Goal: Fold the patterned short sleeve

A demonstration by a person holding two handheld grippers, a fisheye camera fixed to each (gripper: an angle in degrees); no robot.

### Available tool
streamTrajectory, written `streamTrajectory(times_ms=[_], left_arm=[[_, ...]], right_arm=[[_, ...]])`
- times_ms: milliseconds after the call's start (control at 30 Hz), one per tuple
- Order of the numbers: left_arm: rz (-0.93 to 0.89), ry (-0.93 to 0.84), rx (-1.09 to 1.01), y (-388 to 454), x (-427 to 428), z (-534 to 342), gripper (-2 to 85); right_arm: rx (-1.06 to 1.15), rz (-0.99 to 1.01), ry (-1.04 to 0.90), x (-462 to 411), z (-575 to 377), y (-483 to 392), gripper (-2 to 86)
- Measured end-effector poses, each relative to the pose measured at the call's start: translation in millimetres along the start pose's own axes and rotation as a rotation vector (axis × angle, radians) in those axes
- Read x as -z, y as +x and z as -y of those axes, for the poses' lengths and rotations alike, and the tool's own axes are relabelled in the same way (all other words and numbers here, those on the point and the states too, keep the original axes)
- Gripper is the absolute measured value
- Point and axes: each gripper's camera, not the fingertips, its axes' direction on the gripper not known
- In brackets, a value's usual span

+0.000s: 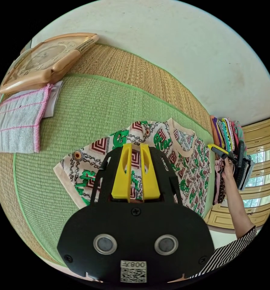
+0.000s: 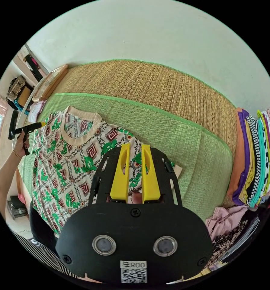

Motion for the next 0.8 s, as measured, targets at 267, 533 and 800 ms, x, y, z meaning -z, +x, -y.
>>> streamTrajectory(times_ms=[267, 533, 800], left_arm=[[0.044, 0.035, -0.034, 28, -29, 37, 0.9], [0.029, 0.087, -0.051, 52, -40, 48, 2.0], [0.036, 0.131, -0.077, 56, -38, 10, 2.1]], right_arm=[[-0.002, -0.06, -0.044, -47, 30, -1, 0.9], [-0.062, -0.003, -0.008, -34, 26, 21, 1.1], [-0.069, 0.102, 0.116, 28, -77, 54, 3.5]])
